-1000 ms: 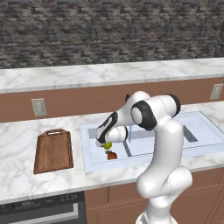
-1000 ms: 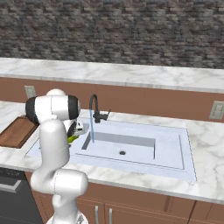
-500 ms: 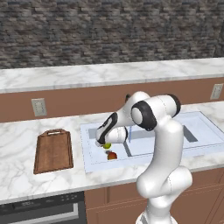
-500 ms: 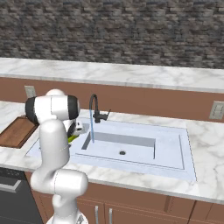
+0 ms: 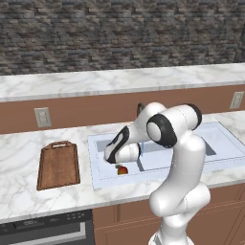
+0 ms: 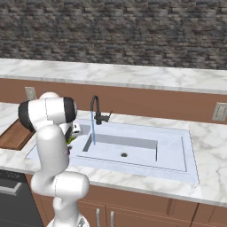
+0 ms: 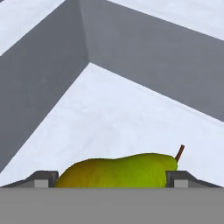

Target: Pick the pear, mango from the sink and place them on the cutting board to airdry. Then turn off the sink faucet.

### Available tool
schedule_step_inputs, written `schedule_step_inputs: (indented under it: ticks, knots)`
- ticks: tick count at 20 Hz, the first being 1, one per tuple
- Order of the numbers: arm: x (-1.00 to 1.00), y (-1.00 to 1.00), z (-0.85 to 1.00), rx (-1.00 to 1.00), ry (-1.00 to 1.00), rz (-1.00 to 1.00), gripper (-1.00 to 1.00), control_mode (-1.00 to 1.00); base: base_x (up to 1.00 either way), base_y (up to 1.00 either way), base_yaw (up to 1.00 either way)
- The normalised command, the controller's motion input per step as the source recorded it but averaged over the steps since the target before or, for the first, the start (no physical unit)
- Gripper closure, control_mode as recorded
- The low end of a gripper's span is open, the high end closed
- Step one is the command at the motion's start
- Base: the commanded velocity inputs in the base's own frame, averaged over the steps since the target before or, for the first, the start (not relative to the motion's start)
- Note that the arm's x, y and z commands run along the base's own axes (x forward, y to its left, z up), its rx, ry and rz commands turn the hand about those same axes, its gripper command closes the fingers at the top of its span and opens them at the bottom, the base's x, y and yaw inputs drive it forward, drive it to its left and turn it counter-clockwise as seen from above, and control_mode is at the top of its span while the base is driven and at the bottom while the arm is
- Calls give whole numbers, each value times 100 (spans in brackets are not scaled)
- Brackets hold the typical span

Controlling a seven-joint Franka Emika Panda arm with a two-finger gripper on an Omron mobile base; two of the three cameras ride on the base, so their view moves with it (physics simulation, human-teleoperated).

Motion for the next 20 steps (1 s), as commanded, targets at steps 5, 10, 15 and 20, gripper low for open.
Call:
schedule_step_inputs:
  ticks: [5, 10, 15, 20]
  knots:
    - [-19, -14, 44, 5, 0, 0, 100, -100, 0, 0, 0]
    - [-5, -25, 58, 9, 2, 0, 100, -100, 0, 0, 0]
    - [-13, -25, 53, 9, 3, 0, 100, -100, 0, 0, 0]
    - [-28, -3, 42, 4, 0, 1, 100, -100, 0, 0, 0]
